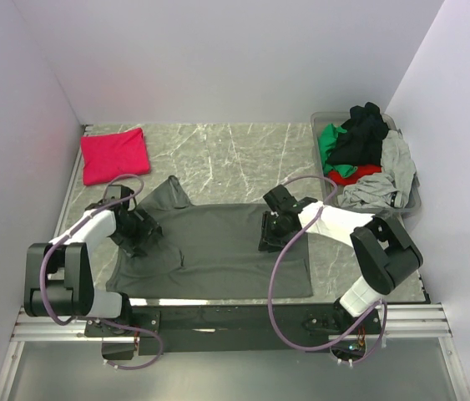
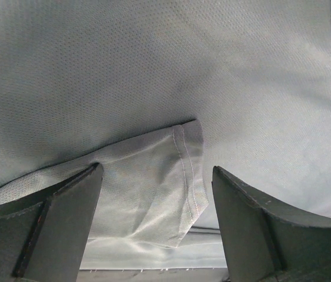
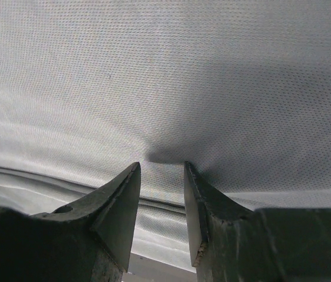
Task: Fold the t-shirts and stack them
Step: Fold the tshirt
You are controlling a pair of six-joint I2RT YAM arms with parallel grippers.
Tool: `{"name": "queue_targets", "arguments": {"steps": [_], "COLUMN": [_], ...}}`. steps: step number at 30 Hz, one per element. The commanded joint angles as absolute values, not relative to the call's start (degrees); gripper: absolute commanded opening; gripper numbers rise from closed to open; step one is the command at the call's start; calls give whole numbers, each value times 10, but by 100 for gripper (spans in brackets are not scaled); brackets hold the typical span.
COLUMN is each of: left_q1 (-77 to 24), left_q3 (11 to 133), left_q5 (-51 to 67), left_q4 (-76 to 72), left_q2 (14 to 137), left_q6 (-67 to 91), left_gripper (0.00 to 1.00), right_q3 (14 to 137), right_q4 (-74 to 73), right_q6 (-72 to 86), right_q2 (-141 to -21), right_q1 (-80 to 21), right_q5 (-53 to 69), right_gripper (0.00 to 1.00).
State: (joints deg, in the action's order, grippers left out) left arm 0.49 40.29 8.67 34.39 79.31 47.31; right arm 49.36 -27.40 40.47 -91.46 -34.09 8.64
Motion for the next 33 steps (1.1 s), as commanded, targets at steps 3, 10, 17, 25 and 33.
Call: {"name": "queue_targets", "arguments": {"steps": [3,10,17,25,33], "left_q1": [4,3,4,3,3], "left_q3": [384,388,460,563,638], "left_q5": [50,54,53,55,72], "left_q4": [410,414,426,405,383], "left_q2": [782,767,738,765,819], "left_q6": [488,486,473,447,429], "left_gripper": [83,83,83,83,82], "right_q3": [469,476,542,628,670], "right_q4": [-330,-344,-402,-441,-393], "right_q6": [417,415,407,364,330], "right_q2": [-909,-903,-853,-858,-923], "right_q1": [-352,-360,-359,-312,-235], "right_q5": [65,61,17,-61,-131], "right_gripper": [43,43,44,49,49]}}
